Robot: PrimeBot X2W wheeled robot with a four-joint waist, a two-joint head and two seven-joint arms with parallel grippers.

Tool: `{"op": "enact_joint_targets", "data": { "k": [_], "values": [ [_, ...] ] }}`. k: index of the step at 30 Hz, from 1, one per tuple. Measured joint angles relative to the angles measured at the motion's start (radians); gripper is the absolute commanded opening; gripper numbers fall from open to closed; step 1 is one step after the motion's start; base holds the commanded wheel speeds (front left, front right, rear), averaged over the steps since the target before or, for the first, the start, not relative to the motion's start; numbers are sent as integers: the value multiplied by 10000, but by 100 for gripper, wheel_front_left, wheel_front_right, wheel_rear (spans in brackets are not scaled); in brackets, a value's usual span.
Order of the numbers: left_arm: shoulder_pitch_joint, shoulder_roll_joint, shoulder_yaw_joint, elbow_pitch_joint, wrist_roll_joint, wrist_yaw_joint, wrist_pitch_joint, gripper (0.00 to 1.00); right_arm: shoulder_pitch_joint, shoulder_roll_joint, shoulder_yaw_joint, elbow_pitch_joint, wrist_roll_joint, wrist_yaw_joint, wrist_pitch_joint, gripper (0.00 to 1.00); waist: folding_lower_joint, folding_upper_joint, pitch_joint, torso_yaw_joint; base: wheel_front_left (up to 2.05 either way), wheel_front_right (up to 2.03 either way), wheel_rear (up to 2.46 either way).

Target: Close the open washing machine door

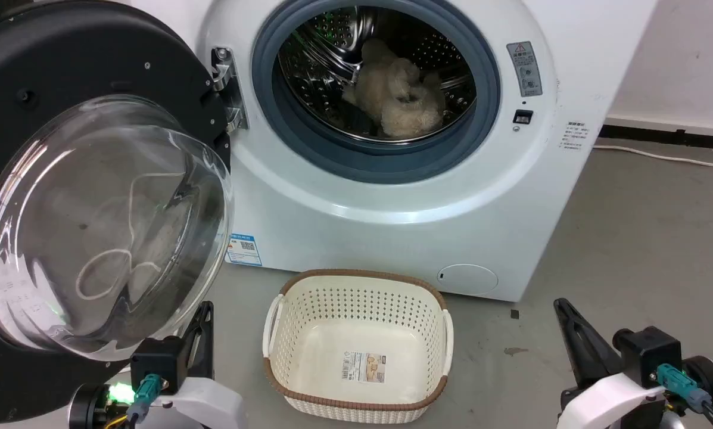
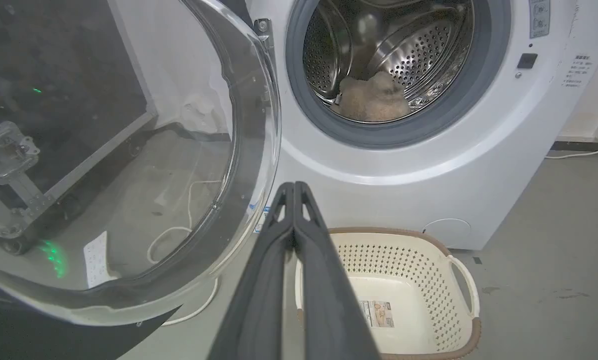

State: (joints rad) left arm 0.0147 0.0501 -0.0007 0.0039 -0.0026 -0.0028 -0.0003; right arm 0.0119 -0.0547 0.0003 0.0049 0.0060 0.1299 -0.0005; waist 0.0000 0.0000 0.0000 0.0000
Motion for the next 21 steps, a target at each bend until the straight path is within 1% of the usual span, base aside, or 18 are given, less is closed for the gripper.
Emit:
{"op": "enact_joint_targets", "data": {
  "k": [21],
  "values": [
    [0, 0, 0, 0, 0, 0, 0, 0, 0, 0, 0, 0, -12, 0, 0, 0, 0, 0, 0, 0, 0, 0, 0]
  ]
}}
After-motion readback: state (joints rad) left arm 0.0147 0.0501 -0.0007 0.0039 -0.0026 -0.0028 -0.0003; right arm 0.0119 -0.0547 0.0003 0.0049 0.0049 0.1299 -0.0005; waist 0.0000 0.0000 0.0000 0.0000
